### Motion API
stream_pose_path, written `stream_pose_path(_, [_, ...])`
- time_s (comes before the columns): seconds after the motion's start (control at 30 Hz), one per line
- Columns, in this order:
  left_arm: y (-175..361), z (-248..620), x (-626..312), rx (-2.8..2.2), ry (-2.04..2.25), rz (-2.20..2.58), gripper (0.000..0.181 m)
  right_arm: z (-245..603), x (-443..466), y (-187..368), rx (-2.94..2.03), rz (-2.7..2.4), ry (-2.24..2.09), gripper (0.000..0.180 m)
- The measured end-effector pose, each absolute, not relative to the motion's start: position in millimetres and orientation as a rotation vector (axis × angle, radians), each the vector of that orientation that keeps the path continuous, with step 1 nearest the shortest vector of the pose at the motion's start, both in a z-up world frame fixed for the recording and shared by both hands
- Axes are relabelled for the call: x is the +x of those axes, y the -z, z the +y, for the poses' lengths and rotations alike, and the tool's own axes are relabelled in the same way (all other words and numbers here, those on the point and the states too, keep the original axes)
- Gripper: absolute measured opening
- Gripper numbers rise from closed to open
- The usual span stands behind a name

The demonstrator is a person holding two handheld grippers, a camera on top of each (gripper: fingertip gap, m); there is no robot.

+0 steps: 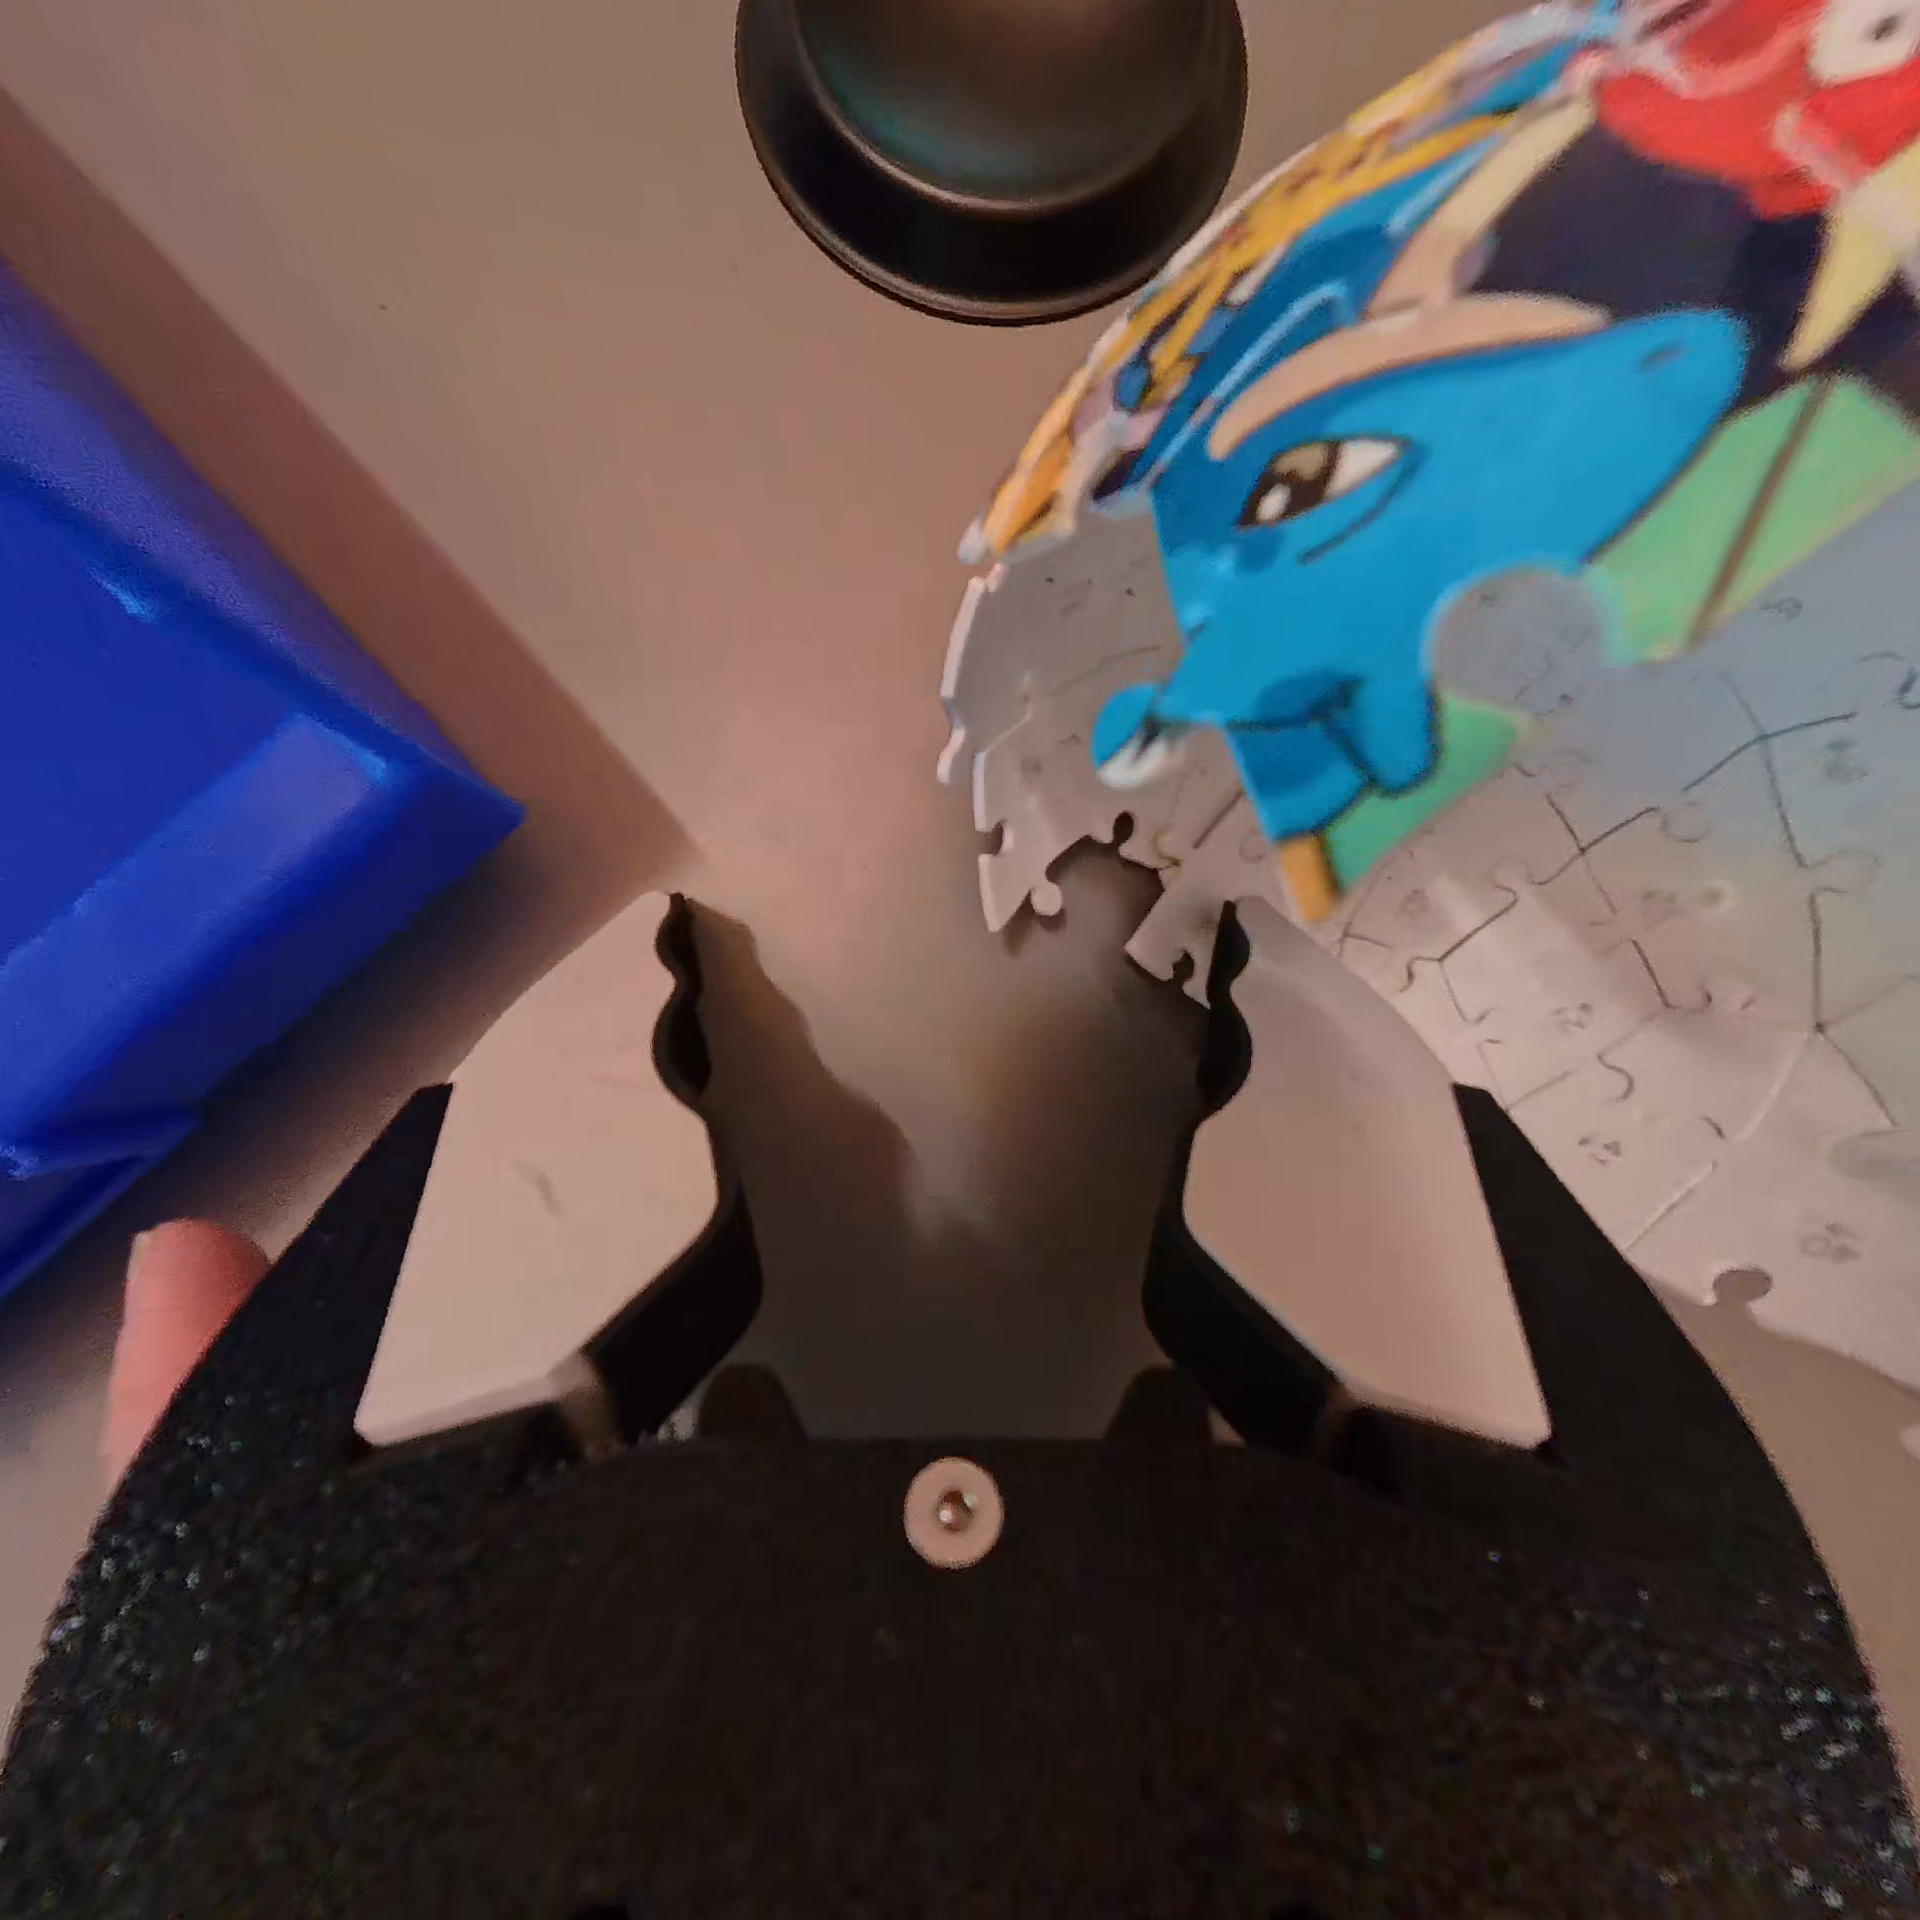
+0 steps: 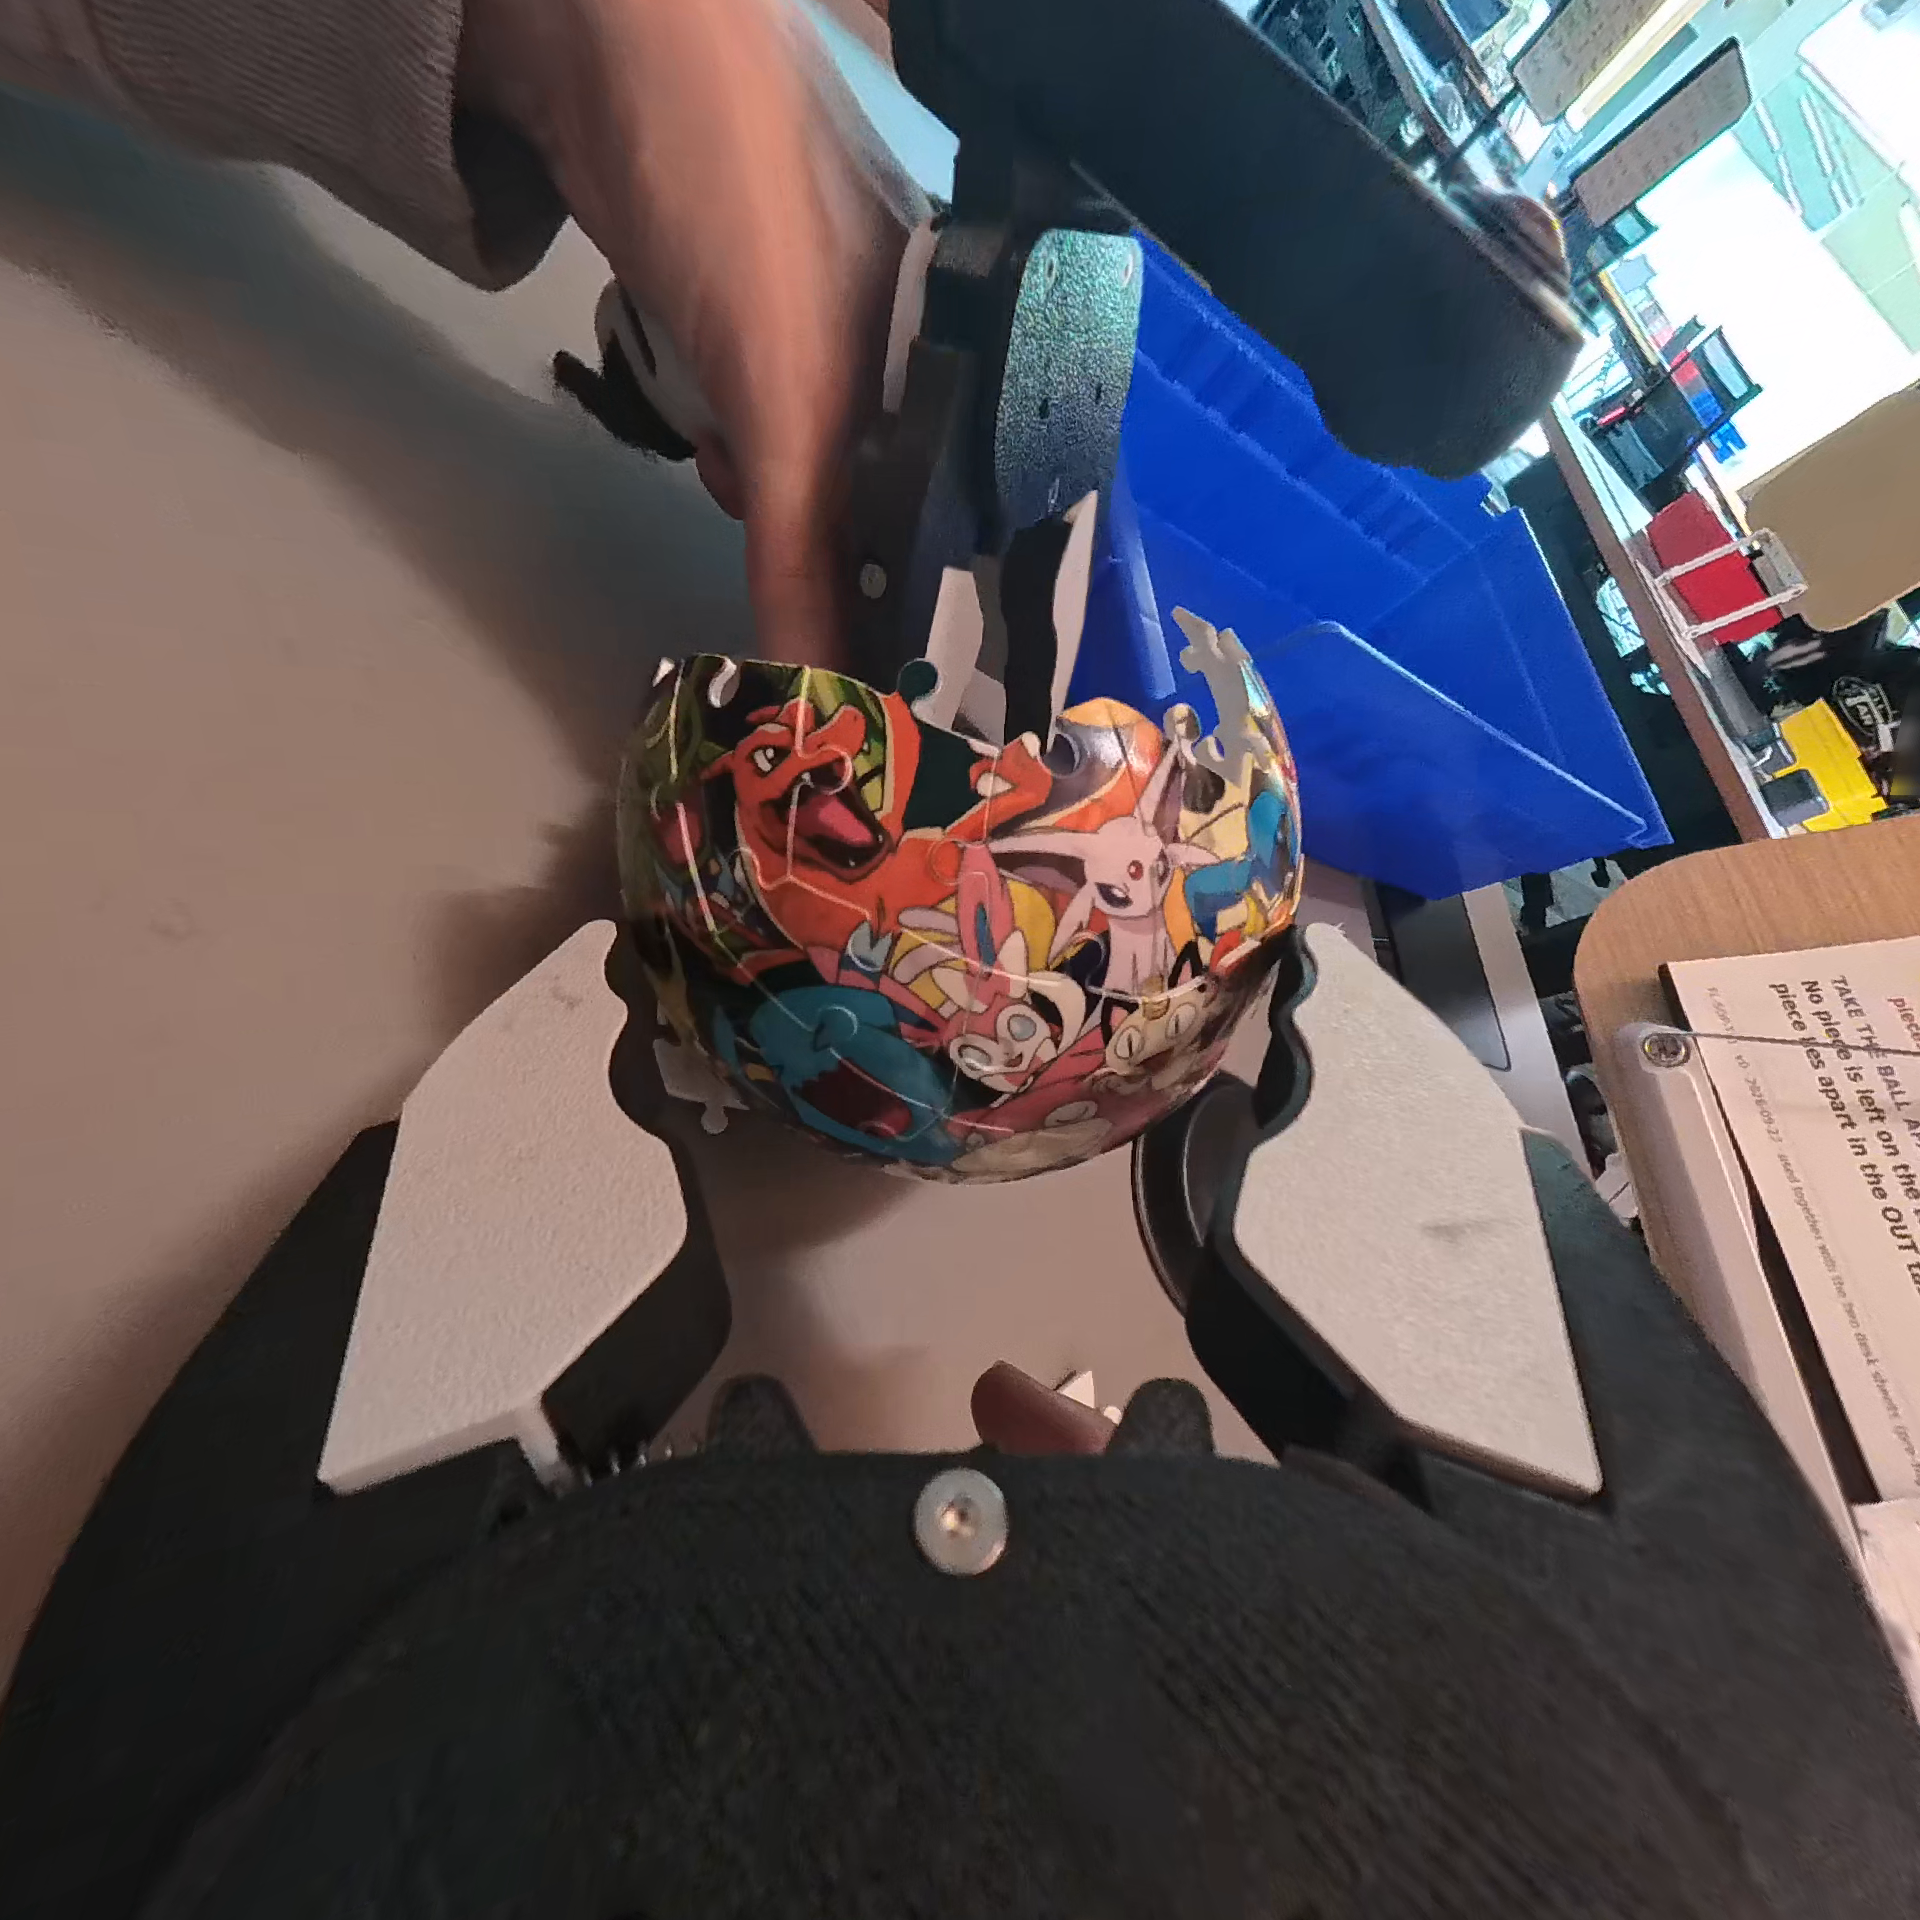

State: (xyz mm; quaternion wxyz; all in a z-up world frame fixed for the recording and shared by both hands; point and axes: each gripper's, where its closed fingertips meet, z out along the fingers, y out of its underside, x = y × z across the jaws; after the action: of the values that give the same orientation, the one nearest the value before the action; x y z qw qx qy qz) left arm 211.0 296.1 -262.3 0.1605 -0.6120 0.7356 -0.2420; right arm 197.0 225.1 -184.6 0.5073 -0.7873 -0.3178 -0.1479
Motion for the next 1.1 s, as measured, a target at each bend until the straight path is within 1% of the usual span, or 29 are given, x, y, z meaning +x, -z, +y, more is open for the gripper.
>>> stream_pose_path(0.43, [259, 306, 196, -1.723, 0.595, 2.192, 0.099, 230, 188, 179, -1.863, -0.798, 0.396, 0.11])
stream_pose_path(0.7, [259, 314, 193, -1.767, 0.565, 2.151, 0.1, 236, 185, 181, -1.858, -0.784, 0.401, 0.117])
stream_pose_path(1.1, [262, 309, 194, -1.772, 0.622, 2.112, 0.1, 242, 180, 184, -1.848, -0.833, 0.477, 0.119])
